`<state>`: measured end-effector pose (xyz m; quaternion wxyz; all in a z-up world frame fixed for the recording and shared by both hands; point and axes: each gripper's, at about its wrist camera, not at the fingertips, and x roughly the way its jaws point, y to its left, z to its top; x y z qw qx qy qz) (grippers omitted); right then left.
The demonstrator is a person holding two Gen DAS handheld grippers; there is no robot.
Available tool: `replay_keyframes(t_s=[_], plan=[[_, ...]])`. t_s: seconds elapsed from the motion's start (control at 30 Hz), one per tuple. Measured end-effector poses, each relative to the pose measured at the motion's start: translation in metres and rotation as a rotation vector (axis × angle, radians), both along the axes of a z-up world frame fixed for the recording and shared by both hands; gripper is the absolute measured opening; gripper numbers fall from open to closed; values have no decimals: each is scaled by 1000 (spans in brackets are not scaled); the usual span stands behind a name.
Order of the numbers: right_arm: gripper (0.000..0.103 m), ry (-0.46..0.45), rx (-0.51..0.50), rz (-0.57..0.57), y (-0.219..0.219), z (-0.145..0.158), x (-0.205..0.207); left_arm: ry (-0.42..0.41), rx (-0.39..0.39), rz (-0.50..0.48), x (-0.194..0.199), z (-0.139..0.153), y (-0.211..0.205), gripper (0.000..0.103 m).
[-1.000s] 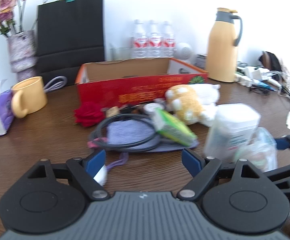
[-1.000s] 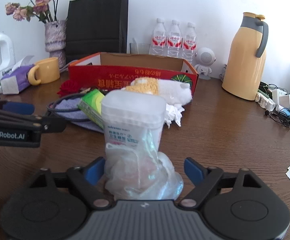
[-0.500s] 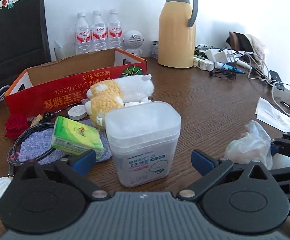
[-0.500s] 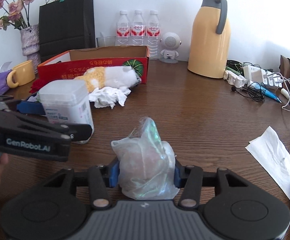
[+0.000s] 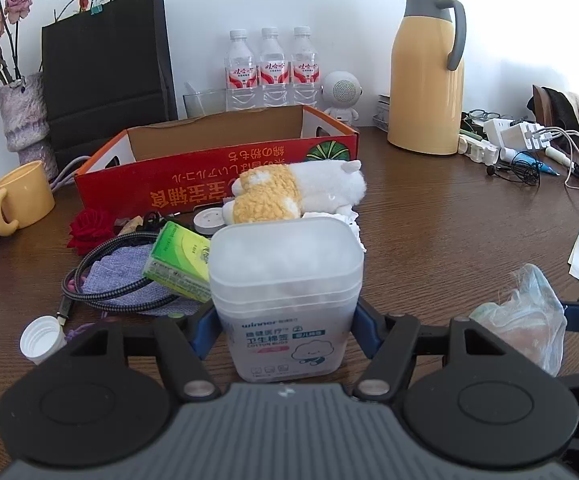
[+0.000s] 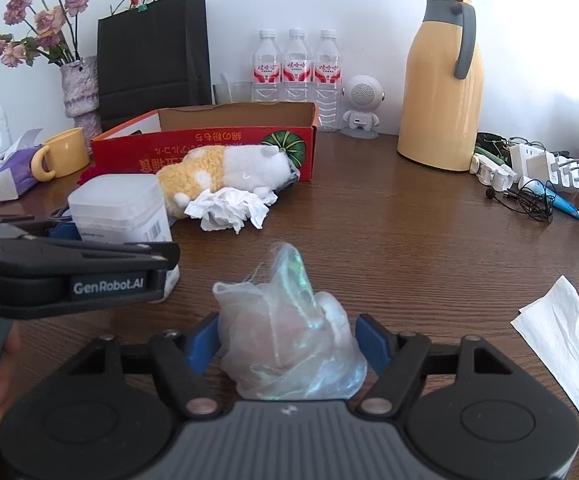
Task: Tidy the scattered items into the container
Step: 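Grasp the white swab tub with the left gripper while right holds the bag, then lower the swab tub and plastic bag into the cardboard box and release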
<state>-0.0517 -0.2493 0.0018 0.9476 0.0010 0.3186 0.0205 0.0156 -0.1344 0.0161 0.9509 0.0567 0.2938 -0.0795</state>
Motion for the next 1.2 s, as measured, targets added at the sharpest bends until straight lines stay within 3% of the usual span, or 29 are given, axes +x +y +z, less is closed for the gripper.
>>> replay_keyframes(t_s=[0.13, 0.23, 0.3, 0.57, 0.73, 0.83, 0.97, 1.1, 1.2], plan=[[73, -3, 21, -18, -8, 1, -12, -25, 7, -17, -6, 0, -1, 67], [49, 10, 43, -27, -11, -1, -13, -62, 16, -29, -15, 5, 0, 67], [44, 11, 52, -28, -11, -2, -14, -80, 11, -35, -20, 10, 4, 67], [44, -75, 76, 32, 4, 38, 10, -152, -53, 4, -6, 66, 58, 67], [44, -153, 65, 83, 11, 89, 79, -154, -59, 3, 73, 118, 93, 67], [45, -177, 72, 111, 13, 118, 145, -87, -62, 37, 149, 135, 106, 67], [45, -108, 69, 93, 14, 137, 256, 70, -47, 69, 256, 131, 111, 67], [45, 114, 73, 101, 21, 125, 362, 327, -37, 45, 349, 99, 111, 67], [45, 243, 56, 92, 26, 104, 416, 448, 68, 23, 390, 72, 107, 67]])
